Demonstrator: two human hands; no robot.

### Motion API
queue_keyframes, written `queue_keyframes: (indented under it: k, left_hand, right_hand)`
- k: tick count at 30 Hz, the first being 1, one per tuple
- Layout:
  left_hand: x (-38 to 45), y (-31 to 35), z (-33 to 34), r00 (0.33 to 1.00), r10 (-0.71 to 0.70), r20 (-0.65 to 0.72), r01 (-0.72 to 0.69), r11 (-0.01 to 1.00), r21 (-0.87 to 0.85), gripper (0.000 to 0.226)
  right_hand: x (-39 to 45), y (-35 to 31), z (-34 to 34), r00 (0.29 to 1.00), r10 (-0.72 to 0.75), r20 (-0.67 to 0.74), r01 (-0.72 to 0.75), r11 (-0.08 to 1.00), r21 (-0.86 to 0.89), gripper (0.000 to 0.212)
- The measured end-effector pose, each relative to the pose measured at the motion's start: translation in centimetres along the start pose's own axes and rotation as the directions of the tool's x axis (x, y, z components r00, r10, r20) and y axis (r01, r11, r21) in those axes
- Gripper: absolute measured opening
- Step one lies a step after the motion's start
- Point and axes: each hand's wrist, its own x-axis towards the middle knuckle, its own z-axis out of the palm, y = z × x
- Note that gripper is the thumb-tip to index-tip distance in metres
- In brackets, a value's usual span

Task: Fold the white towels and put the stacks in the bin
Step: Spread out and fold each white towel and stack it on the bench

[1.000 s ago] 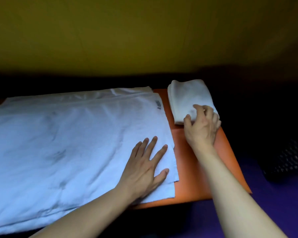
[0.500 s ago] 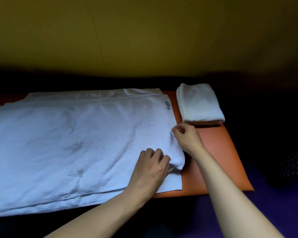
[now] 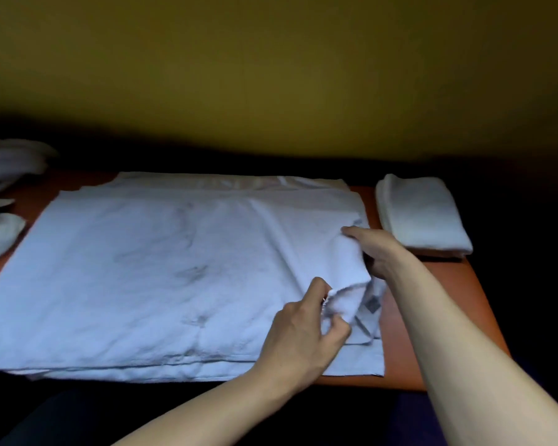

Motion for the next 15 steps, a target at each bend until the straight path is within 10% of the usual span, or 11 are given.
queue_keyframes:
  k: [5,15]
  left_hand:
    - [-2.2,0.2,-3.6,1.000,-0.025,-0.005,0.024,0.987,-0.159,0.026]
    - [-5.6,-3.1,-13.0,0.962,-0.220,-0.162,0.148,0.917,-0.370,0.047]
  right_hand:
    - [0.0,-2.0,2.2,0.991,-0.085,-0.107,0.092,0.994,0.057,0.051]
    - [-7.6,-10.7,12.6,0.960,-0.279,-0.003,0.276,0.948,0.159,0.015]
